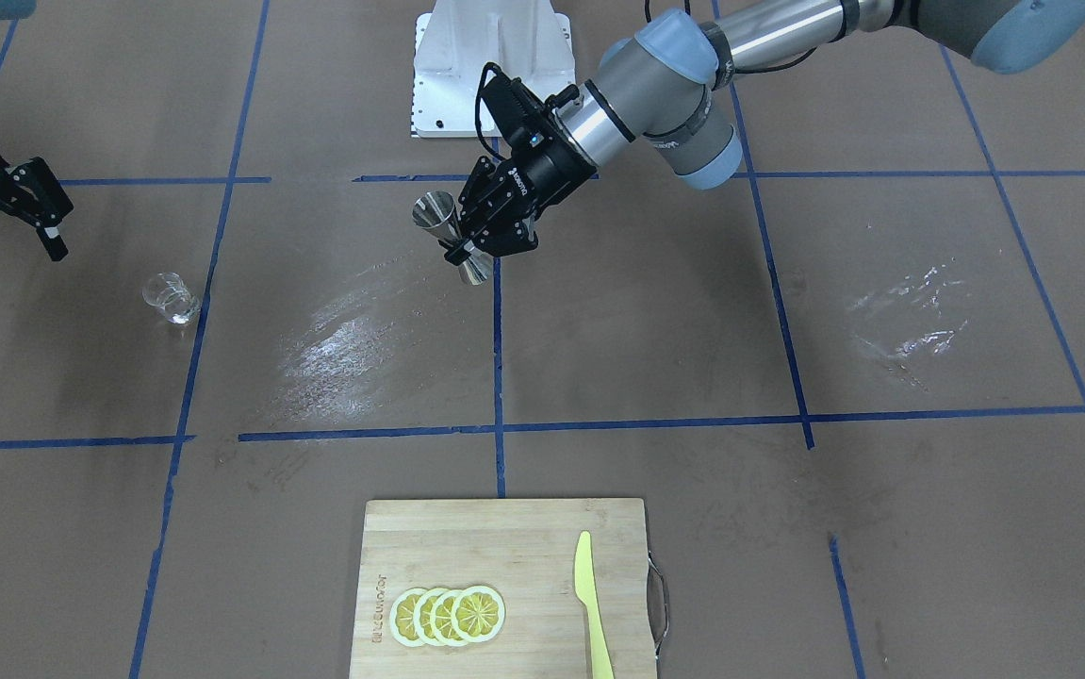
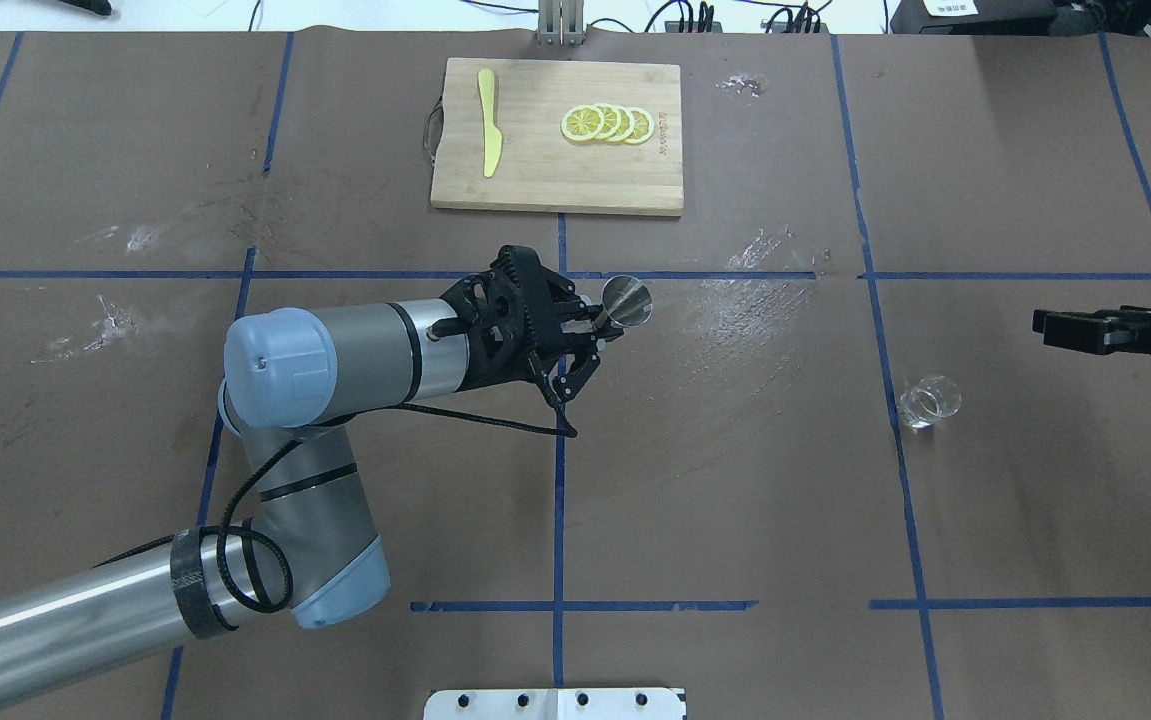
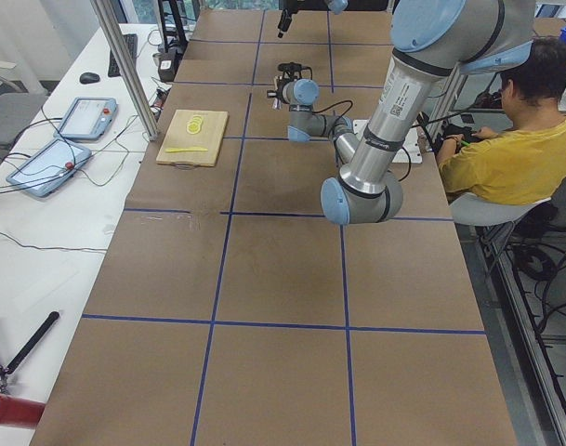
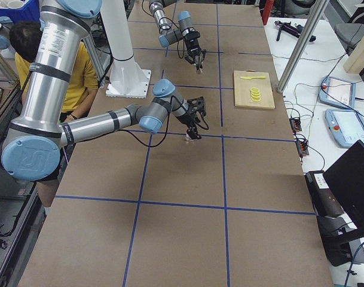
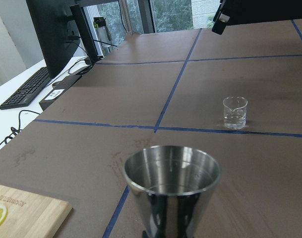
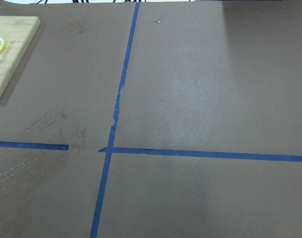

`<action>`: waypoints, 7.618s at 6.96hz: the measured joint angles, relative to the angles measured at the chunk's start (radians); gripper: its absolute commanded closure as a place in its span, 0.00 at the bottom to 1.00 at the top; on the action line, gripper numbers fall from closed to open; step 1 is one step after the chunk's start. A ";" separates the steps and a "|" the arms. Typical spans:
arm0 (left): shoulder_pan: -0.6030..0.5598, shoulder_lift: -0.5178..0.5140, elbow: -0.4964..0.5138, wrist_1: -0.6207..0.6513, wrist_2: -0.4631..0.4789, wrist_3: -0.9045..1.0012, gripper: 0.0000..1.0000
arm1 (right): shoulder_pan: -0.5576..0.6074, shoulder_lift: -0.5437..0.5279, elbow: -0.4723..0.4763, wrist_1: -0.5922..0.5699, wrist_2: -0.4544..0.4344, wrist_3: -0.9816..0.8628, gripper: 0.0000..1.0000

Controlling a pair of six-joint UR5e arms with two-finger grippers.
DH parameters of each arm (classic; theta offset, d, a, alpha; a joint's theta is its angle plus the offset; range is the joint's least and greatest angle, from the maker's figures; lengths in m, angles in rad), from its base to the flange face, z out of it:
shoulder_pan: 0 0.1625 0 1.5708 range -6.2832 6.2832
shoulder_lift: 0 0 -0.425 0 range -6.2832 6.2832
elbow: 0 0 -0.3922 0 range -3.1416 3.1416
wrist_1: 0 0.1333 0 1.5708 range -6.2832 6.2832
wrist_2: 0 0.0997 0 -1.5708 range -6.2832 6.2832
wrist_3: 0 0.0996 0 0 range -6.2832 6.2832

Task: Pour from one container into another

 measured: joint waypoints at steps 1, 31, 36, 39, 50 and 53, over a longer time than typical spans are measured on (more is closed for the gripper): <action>0.000 0.000 0.000 0.000 0.000 0.000 1.00 | -0.077 -0.016 0.000 0.044 -0.122 0.053 0.00; 0.001 0.075 -0.009 -0.127 0.000 -0.003 1.00 | -0.544 0.252 -0.291 0.308 -0.933 -0.161 1.00; 0.004 0.072 -0.001 -0.120 0.000 -0.001 1.00 | -0.489 0.419 -0.139 0.071 -0.854 -0.398 1.00; 0.010 0.069 0.014 -0.111 0.003 -0.017 1.00 | -0.508 0.523 -0.064 -0.152 -0.873 -0.396 1.00; 0.013 0.062 0.027 -0.111 0.002 -0.055 1.00 | -0.571 0.768 -0.095 -0.548 -0.952 -0.472 1.00; 0.014 0.062 0.027 -0.111 0.002 -0.055 1.00 | -0.572 0.796 -0.084 -0.625 -0.952 -0.552 1.00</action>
